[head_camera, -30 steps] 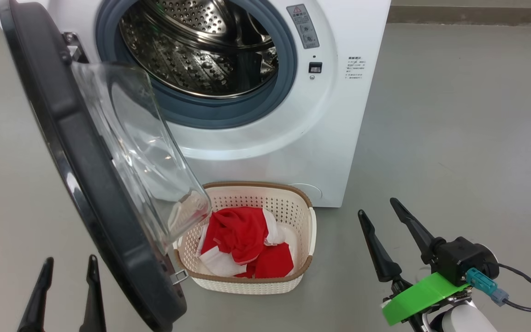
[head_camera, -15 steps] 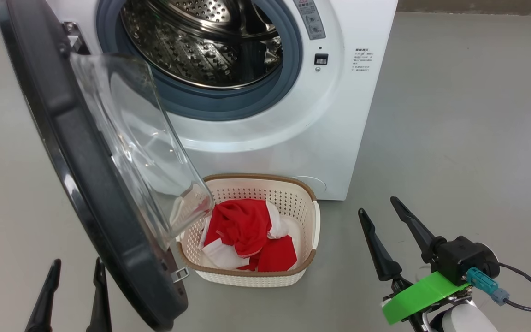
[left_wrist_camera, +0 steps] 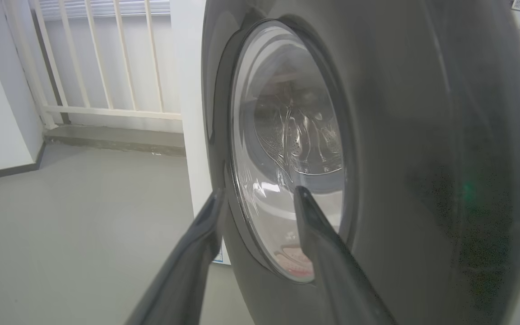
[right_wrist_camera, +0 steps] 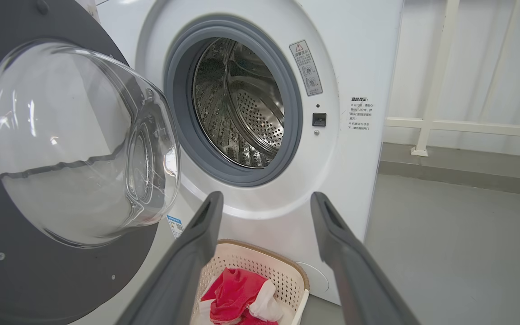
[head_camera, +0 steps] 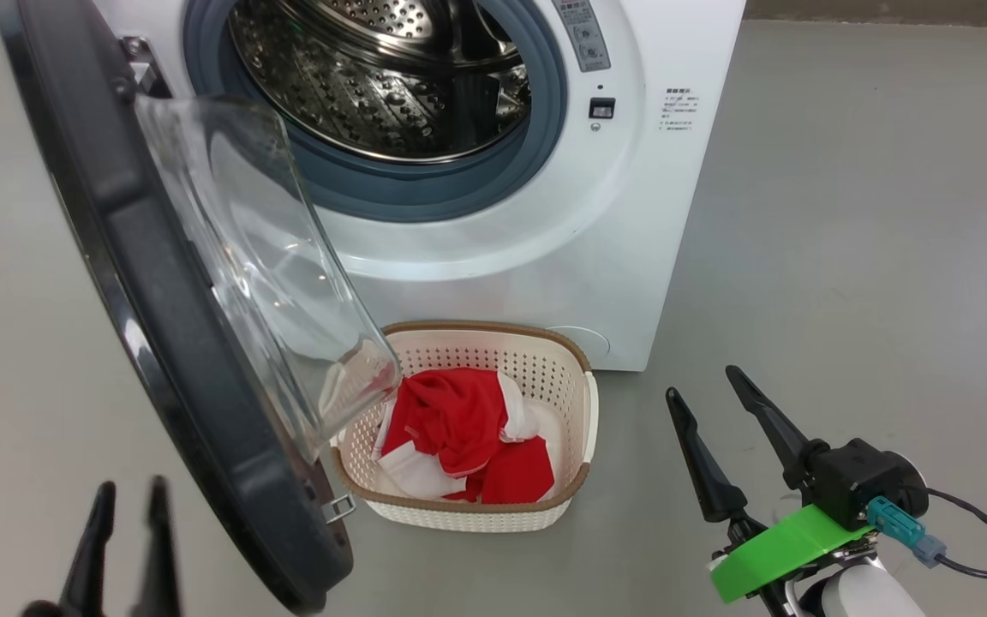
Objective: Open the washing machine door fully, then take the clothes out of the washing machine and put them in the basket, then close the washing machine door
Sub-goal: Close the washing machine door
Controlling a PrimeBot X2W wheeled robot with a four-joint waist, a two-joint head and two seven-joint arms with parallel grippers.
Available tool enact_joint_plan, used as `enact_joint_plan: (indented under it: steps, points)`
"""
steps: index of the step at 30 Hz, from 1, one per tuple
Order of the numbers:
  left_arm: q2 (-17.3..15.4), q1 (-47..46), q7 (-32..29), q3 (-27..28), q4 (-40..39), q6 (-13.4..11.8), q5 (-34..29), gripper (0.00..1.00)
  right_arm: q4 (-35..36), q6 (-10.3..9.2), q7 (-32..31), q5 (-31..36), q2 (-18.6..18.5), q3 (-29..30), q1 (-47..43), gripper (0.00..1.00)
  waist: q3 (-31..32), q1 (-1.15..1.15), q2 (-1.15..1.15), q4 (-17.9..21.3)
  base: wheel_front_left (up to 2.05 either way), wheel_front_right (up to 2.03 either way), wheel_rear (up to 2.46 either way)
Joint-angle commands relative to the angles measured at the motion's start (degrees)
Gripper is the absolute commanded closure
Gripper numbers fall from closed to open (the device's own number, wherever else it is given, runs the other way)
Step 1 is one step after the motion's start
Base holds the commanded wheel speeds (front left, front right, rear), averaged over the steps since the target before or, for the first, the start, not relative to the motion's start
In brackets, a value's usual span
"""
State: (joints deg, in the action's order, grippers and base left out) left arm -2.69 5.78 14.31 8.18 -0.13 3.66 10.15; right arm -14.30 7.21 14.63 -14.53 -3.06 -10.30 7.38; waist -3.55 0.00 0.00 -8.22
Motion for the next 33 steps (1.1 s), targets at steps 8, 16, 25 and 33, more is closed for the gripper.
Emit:
enact_joint_plan:
  steps: [8,16,25,33]
  points:
    - [-0.2,-7.1,-2.6,4.2,-2.8,1.8,26.6,1.0,1.1,0.28,0.4,-0.2,0.2,-1.2,1.8,0.0,1.0,0.0,0.0,-0.1,0.0,0.0,0.0]
    - [-0.2,-12.0,-21.0,7.3,-9.7,-5.2,62.6,1.0,0.9,0.28,0.4,-1.1,0.2,-1.6,1.1,0.0,1.7,0.0,0.0,0.4,0.0,0.0,0.0]
    - [-0.4,-14.0,-37.6,10.9,-17.3,-19.6,85.3,1.0,1.0,0.28,0.4,-1.7,0.2,-1.5,1.0,0.0,1.9,0.0,0.0,1.8,0.0,0.0,0.0]
    - [-0.9,-13.1,-40.3,10.3,-19.4,-22.2,86.9,1.0,1.2,0.28,0.4,-2.1,0.2,-1.8,1.0,0.0,1.6,0.0,0.0,2.9,0.0,0.0,0.0]
